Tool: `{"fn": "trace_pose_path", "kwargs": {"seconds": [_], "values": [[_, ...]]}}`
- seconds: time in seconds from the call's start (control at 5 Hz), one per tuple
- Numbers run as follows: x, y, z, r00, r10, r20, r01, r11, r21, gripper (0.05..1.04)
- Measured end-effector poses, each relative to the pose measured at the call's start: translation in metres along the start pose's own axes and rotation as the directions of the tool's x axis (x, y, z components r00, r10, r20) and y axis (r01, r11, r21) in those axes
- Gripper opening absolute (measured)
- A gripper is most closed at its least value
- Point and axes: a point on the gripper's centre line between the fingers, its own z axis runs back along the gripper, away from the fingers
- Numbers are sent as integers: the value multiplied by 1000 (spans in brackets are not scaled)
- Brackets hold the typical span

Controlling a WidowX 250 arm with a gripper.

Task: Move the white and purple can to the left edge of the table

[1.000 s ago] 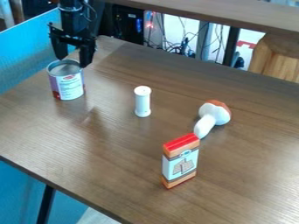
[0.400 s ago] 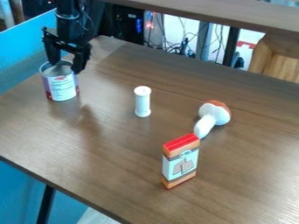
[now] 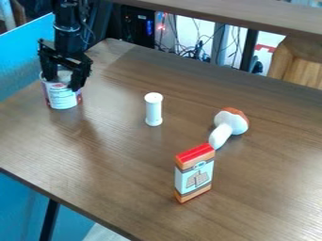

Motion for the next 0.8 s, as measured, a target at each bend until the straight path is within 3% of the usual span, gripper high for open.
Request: {"fn": "trace_pose_path", "kwargs": {"seconds": [0.8], "values": [[-97, 2, 0, 994, -7, -109, 4, 999, -34, 999]]}}
